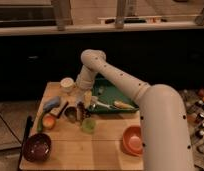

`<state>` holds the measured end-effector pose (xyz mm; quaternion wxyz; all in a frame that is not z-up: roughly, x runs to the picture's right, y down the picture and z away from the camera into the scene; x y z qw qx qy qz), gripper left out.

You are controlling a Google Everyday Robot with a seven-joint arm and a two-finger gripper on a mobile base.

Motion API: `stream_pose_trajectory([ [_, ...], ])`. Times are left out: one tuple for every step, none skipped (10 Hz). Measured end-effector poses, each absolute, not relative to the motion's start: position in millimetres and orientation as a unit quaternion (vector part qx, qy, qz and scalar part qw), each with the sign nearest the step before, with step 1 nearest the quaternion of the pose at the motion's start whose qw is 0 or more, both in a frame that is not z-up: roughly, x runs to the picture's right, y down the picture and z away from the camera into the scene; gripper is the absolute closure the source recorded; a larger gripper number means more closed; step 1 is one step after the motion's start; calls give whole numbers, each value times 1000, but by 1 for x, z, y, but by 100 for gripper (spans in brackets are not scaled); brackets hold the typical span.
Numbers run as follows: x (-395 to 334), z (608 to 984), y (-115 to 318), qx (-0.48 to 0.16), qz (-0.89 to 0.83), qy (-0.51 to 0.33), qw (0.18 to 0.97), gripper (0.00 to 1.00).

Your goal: Place brush in metal cup

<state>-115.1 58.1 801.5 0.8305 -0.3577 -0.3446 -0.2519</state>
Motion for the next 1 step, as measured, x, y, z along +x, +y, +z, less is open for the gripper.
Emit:
stream_pose_trajectory([
  [-115, 801, 58, -358, -252, -345, 831, 20],
])
